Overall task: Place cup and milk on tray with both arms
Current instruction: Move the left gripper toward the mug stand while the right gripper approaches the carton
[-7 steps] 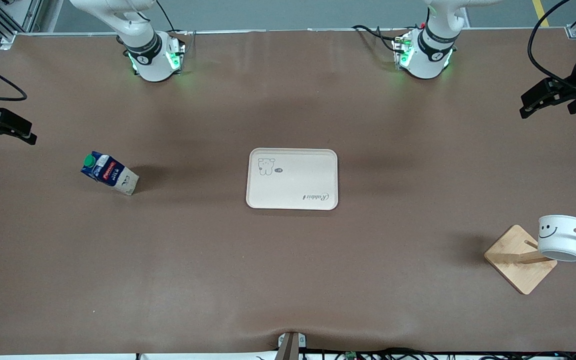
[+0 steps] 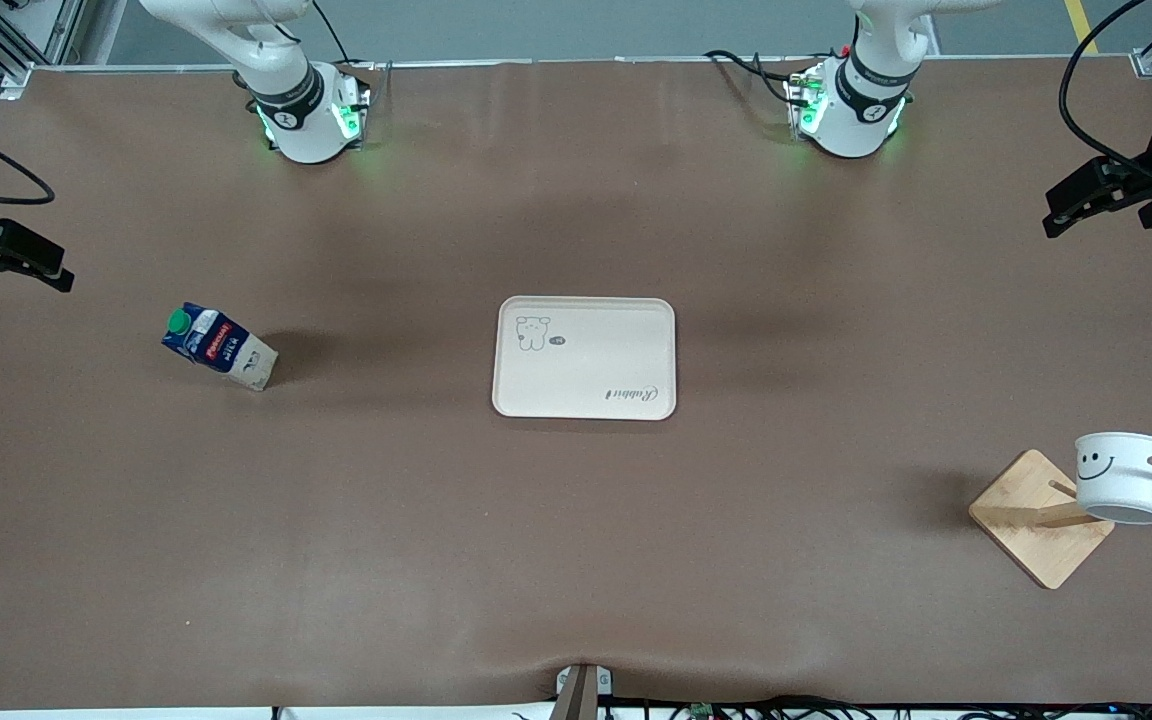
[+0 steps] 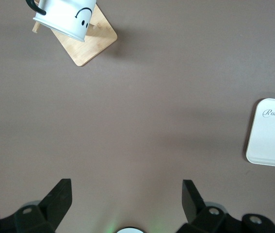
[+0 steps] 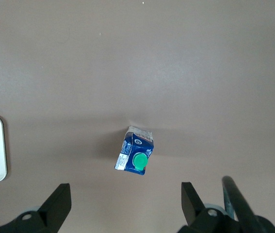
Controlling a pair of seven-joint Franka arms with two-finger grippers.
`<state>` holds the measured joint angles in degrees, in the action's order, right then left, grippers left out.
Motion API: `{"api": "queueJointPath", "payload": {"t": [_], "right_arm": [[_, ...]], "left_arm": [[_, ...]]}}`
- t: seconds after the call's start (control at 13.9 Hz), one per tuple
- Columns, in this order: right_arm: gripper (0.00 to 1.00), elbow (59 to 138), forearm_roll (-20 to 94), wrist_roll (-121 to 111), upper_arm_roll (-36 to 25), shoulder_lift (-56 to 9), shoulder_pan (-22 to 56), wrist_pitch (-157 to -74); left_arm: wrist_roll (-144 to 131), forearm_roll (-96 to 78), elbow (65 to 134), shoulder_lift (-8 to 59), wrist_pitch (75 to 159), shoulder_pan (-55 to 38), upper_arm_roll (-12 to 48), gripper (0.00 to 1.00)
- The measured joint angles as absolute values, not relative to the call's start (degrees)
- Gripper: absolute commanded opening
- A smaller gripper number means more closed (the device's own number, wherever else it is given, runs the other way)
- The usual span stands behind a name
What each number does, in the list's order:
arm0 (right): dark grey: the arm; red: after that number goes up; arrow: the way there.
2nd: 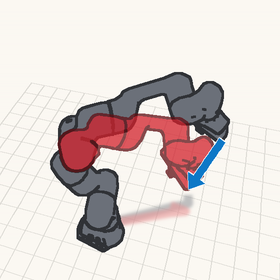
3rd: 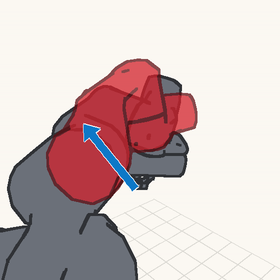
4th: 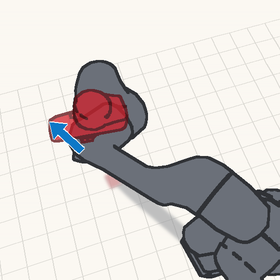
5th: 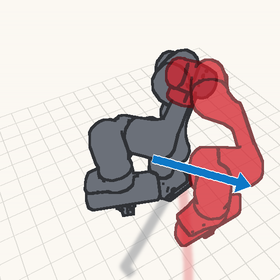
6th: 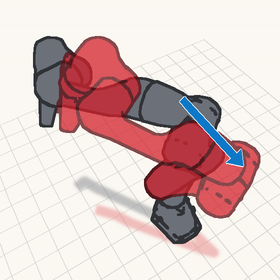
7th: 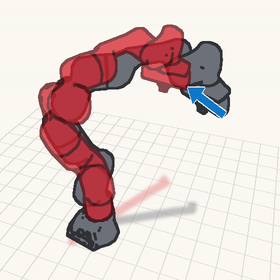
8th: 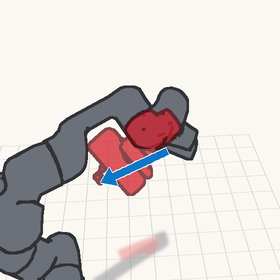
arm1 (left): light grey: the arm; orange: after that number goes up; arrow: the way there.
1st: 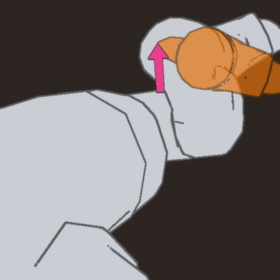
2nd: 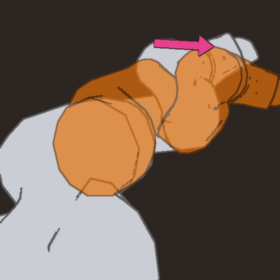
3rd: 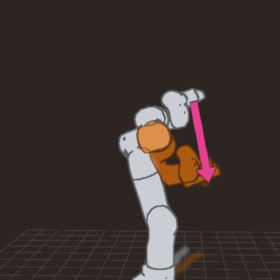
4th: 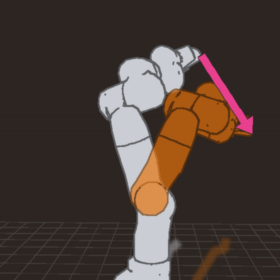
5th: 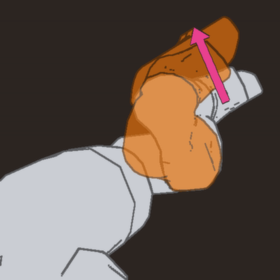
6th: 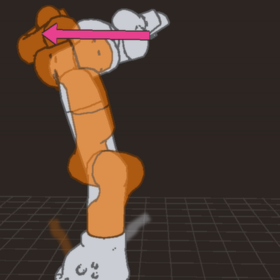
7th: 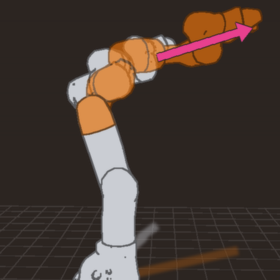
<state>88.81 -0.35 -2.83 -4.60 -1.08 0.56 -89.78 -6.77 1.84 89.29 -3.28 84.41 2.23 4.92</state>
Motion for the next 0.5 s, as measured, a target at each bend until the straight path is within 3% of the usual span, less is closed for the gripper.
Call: {"api": "queueJointPath", "payload": {"t": [0.29,0.5], "right_arm": [[1.0,88.8,-0.4,-2.8,-4.6,-1.3,0.3,-90.1],[1.0,88.8,-0.4,-2.8,-4.6,-2.1,0.2,-90.1]], "left_arm": [[-6.9,1.9,89.6,-1.6,87.6,3.0,4.7,1.0],[-6.9,2.0,93.1,-1.2,95.5,5.2,4.6,1.0]]}}
